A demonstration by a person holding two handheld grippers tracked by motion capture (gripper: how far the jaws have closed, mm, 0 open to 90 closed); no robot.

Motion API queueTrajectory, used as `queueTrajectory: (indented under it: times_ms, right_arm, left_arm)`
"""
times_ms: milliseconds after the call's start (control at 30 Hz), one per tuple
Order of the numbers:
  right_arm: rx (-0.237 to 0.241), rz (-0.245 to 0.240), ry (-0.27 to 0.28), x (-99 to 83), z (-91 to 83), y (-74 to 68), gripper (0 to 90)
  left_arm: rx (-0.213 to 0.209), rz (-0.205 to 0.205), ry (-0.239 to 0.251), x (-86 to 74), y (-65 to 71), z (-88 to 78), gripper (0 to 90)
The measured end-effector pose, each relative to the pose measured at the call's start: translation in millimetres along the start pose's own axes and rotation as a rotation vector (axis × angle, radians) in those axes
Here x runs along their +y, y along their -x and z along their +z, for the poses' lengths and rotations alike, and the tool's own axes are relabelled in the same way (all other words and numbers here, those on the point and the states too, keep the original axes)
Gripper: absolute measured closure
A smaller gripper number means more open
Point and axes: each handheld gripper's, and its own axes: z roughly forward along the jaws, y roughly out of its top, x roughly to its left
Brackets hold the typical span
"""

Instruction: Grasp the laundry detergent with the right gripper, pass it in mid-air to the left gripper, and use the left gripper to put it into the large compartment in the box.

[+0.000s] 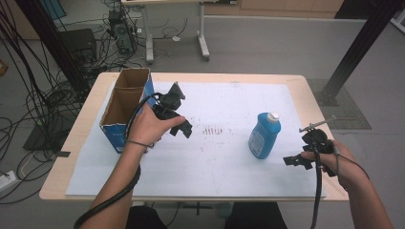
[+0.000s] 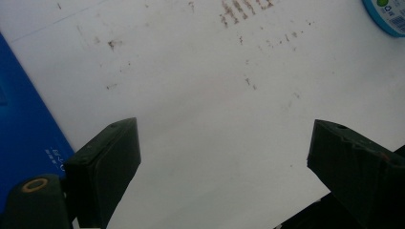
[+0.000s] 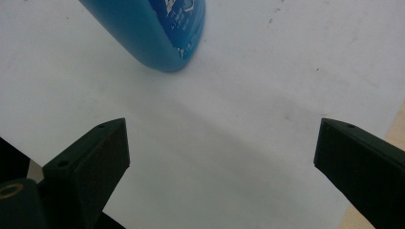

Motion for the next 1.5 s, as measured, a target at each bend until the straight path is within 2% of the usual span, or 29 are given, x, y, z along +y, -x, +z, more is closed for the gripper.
queueTrajectory:
  times_ms: [200, 500, 1000, 1500]
  right_arm:
    - [0.013, -0.002, 0.006, -2.9, 0.6, -4.0, 4.7]
    - [0.019, -0.013, 0.004, -3.7, 2.9, -9.4, 4.7]
    - [0.035, -0.022, 0.009, -11.2, 8.3, -18.9, 4.7]
    - [0.027, -0.023, 0.032, -20.6, 16.3, -33.1, 4.4]
  left_arm:
    - [-0.009, -0.011, -0.002, -3.3, -1.1, 2.8, 11.3]
    - [-0.019, 0.001, -0.001, -6.2, 3.5, 3.0, 11.2]
    - [-0.02, -0.004, 0.011, -10.6, 7.7, 1.3, 11.3]
    - [-0.027, 0.003, 0.01, -11.1, 10.0, 3.4, 11.2]
